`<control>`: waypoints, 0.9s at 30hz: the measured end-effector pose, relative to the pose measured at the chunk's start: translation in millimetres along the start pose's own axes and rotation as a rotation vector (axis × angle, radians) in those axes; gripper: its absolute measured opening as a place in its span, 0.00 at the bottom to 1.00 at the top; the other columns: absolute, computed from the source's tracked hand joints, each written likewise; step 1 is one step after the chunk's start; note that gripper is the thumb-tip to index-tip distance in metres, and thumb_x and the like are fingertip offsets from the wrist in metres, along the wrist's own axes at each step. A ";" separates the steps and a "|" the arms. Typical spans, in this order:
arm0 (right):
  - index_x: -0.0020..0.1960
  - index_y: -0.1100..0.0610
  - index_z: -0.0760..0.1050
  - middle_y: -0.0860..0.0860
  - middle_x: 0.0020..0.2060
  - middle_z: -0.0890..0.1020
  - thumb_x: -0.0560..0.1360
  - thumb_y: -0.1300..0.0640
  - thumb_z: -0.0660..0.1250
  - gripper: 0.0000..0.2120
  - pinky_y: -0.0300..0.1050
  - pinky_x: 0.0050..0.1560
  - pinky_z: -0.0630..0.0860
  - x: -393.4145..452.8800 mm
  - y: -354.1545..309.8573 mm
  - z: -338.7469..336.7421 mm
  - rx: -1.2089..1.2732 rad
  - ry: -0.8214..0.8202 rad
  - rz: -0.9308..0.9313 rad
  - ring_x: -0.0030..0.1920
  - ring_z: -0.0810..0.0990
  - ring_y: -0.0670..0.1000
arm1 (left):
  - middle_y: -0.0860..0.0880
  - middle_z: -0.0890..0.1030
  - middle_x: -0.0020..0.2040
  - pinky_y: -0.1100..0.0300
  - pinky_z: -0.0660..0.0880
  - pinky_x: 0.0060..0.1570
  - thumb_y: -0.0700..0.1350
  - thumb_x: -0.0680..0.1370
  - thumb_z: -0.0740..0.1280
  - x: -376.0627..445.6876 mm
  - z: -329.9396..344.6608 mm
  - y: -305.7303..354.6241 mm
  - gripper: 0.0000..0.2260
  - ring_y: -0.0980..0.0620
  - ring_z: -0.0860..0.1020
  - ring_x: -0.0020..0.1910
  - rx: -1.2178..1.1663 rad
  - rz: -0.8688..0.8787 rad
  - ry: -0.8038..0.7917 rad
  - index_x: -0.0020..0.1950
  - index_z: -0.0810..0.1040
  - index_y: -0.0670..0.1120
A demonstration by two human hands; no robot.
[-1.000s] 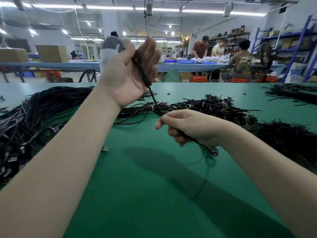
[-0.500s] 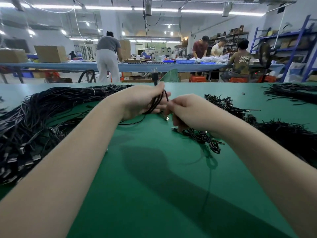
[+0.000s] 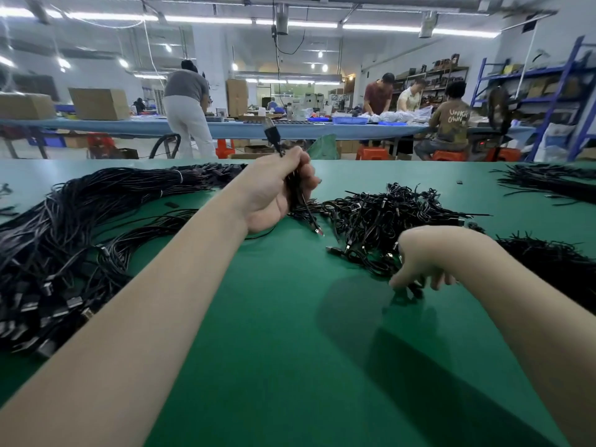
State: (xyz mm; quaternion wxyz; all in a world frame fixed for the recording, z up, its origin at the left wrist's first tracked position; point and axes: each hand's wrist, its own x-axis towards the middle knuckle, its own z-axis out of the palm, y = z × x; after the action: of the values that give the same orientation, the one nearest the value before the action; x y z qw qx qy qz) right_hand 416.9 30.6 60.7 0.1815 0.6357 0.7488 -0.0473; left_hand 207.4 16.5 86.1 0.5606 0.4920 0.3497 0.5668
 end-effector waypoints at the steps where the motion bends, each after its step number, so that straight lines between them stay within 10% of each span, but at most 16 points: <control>1: 0.39 0.62 0.71 0.52 0.30 0.77 0.73 0.47 0.71 0.19 0.43 0.31 0.79 3.7 4.2 1.8 0.036 -0.024 0.022 0.24 0.77 0.48 | 0.52 0.76 0.30 0.65 0.74 0.31 0.45 0.84 0.54 -0.1 0.7 -1.3 0.13 0.56 0.78 0.30 0.024 -0.001 0.006 0.41 0.70 0.46; 8: 0.53 0.53 0.76 0.49 0.42 0.81 0.70 0.52 0.75 0.15 0.38 0.35 0.77 20.4 24.0 -3.3 0.078 0.081 -0.076 0.38 0.79 0.47 | 0.44 0.80 0.48 0.64 0.74 0.50 0.43 0.84 0.55 3.3 -4.2 -13.1 0.14 0.52 0.76 0.48 0.554 -0.016 0.086 0.44 0.76 0.41; 13: 0.47 0.50 0.76 0.47 0.42 0.79 0.74 0.54 0.70 0.04 0.40 0.32 0.69 27.6 40.3 -48.9 -0.150 0.580 -0.004 0.41 0.76 0.50 | 0.51 0.81 0.44 0.76 0.71 0.34 0.44 0.84 0.55 4.5 -6.5 -14.9 0.14 0.60 0.78 0.42 0.640 -0.019 0.100 0.50 0.77 0.40; 17: 0.69 0.52 0.67 0.59 0.69 0.70 0.77 0.38 0.59 0.26 0.60 0.67 0.62 36.7 34.9 -59.8 -0.417 0.848 0.194 0.70 0.66 0.59 | 0.47 0.80 0.40 0.66 0.74 0.38 0.43 0.84 0.54 5.8 -5.3 -16.8 0.12 0.53 0.80 0.39 0.346 -0.022 0.105 0.44 0.72 0.43; 19: 0.72 0.52 0.65 0.55 0.70 0.69 0.75 0.33 0.54 0.32 0.56 0.66 0.64 33.7 10.2 -56.2 -0.051 0.862 -0.083 0.69 0.68 0.56 | 0.47 0.79 0.38 0.65 0.75 0.37 0.43 0.84 0.55 6.9 -4.8 -17.6 0.12 0.53 0.80 0.37 0.209 0.010 0.096 0.43 0.72 0.43; 22: 0.71 0.53 0.66 0.52 0.62 0.76 0.67 0.26 0.56 0.42 0.47 0.58 0.74 20.3 -40.1 -32.0 0.916 0.335 -0.476 0.58 0.77 0.51 | 0.47 0.80 0.39 0.64 0.77 0.39 0.44 0.84 0.56 6.4 -6.0 -18.8 0.11 0.54 0.79 0.36 0.052 -0.007 0.002 0.46 0.74 0.42; 24: 0.62 0.52 0.72 0.50 0.53 0.81 0.69 0.30 0.61 0.32 0.47 0.53 0.78 20.4 -62.8 -1.3 1.257 0.047 -0.543 0.53 0.80 0.51 | 0.48 0.80 0.39 0.63 0.77 0.40 0.45 0.83 0.57 4.3 -7.7 -22.0 0.12 0.54 0.78 0.36 0.023 -0.077 -0.094 0.44 0.75 0.43; 27: 0.51 0.55 0.75 0.50 0.43 0.82 0.74 0.46 0.68 0.13 0.47 0.50 0.78 34.1 -79.4 39.2 1.601 0.091 -0.579 0.42 0.82 0.49 | 0.49 0.81 0.38 0.62 0.75 0.42 0.46 0.83 0.57 3.1 -8.8 -37.1 0.14 0.53 0.76 0.37 0.146 -0.176 -0.173 0.41 0.75 0.45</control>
State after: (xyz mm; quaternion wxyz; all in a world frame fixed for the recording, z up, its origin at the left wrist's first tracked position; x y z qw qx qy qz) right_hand 344.0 35.8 0.2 -0.3723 0.3573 0.6292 -0.5813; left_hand 210.2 25.6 49.1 0.5990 0.5459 0.3822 0.4439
